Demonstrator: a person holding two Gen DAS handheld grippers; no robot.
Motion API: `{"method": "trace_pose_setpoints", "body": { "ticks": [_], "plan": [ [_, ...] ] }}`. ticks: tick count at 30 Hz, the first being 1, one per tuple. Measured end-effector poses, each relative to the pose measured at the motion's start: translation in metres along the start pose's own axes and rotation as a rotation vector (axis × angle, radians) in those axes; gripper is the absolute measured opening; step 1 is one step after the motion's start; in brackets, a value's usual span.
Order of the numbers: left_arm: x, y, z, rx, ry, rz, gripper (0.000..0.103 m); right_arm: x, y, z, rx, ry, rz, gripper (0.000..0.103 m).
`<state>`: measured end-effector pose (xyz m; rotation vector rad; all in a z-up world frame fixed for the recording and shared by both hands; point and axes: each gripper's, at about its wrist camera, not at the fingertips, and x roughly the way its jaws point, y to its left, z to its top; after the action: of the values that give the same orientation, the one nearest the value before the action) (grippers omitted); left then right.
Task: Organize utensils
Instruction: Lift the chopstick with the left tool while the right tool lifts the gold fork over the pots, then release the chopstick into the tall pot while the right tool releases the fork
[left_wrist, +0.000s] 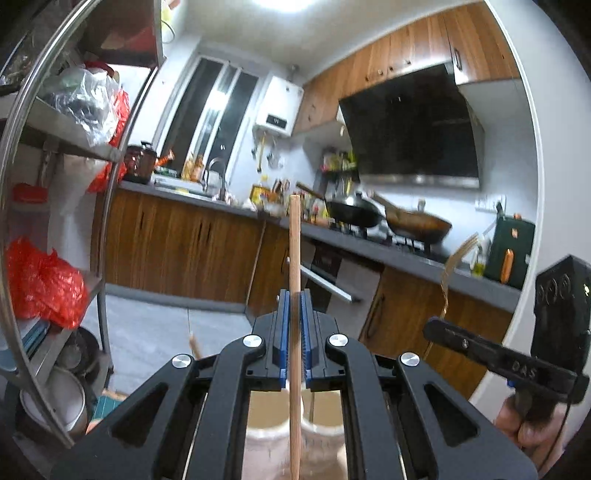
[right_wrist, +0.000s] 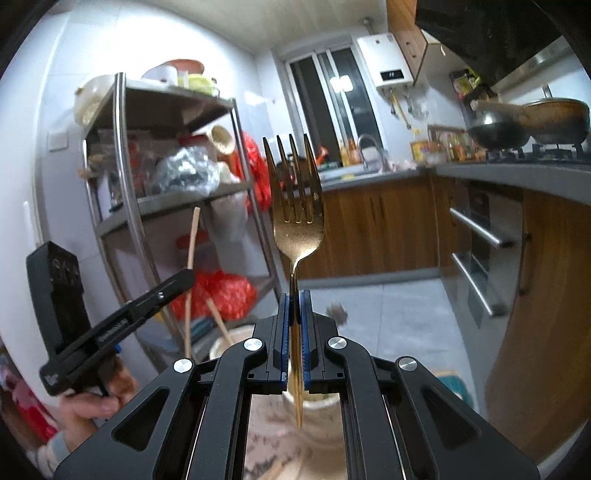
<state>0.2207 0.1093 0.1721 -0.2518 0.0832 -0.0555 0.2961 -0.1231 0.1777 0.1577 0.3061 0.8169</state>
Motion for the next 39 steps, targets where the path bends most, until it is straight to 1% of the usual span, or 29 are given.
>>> {"method": "trace_pose_setpoints", "body": {
  "ticks": [4,7,9,13,17,20,22,27,33,39],
  "plan": [
    [0.011,0.003,0.009,-0.008,-0.085,0.013,0.006,0.010,-0.001,0.005,0.026,-0.042,-0.008,0.007],
    [0.019,0.006,0.013,-0.002,-0.138,0.035,0.006,0.019,-0.005,0.003,0.044,-0.055,-0.017,0.007],
    [0.024,0.008,0.010,0.004,-0.157,0.050,0.006,0.026,-0.004,0.002,0.035,-0.051,-0.031,0.007],
    [0.036,0.015,-0.004,0.000,-0.135,0.062,0.006,0.038,-0.004,-0.004,0.012,-0.038,-0.070,0.007],
    [0.042,0.016,-0.026,0.023,-0.109,0.078,0.006,0.051,-0.004,-0.013,-0.013,0.012,-0.093,0.007],
    [0.039,0.013,-0.042,0.039,-0.114,0.097,0.006,0.063,0.000,-0.023,-0.044,0.063,-0.111,0.007],
    [0.040,0.012,-0.050,0.050,-0.095,0.112,0.006,0.069,0.003,-0.030,-0.060,0.100,-0.114,0.007],
    [0.041,0.014,-0.060,0.060,-0.047,0.131,0.006,0.080,0.007,-0.041,-0.093,0.162,-0.124,0.007],
    [0.047,0.013,-0.066,0.075,0.012,0.168,0.006,0.092,0.004,-0.052,-0.077,0.220,-0.122,0.007],
    [0.055,0.012,-0.069,0.092,0.056,0.187,0.006,0.093,0.002,-0.055,-0.068,0.218,-0.120,0.007]
  ]
}}
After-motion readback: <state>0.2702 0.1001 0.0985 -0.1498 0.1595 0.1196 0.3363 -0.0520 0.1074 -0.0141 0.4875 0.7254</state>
